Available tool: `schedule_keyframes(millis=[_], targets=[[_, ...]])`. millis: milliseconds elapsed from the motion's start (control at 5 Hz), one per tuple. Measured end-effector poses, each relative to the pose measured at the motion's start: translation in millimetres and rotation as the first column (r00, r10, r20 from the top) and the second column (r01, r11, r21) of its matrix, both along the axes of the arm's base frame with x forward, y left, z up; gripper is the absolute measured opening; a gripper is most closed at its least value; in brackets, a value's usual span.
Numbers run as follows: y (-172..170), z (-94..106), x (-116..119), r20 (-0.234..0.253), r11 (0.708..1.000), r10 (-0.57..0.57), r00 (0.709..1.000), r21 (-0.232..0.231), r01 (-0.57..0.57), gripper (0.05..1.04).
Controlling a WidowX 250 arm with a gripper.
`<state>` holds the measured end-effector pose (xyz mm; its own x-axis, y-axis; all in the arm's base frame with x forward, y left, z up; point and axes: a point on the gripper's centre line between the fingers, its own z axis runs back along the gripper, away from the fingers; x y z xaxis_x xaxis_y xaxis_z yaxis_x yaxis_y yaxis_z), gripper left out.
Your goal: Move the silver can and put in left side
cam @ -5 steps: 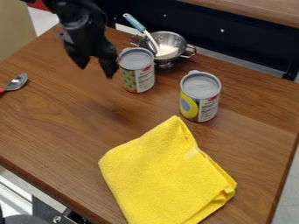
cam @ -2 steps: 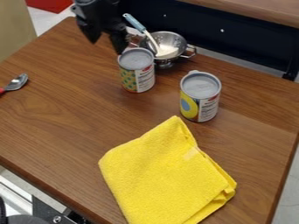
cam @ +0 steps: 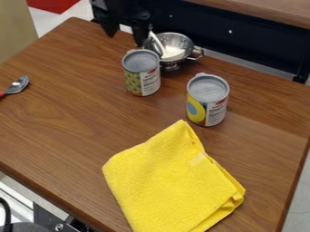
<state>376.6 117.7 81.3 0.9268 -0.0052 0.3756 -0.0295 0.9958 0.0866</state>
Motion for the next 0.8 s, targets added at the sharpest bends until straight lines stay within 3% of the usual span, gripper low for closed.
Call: schedule_keyframes(millis=[400, 800], targets=[[-5, -8.9, 24, 0.036, 0.998, -0.034, 0.999, -0.044, 0.036, 0.999], [-3, -16.9, 42, 0.036, 0.999, -0.036, 0.999, -0.024, 0.037, 0.999]])
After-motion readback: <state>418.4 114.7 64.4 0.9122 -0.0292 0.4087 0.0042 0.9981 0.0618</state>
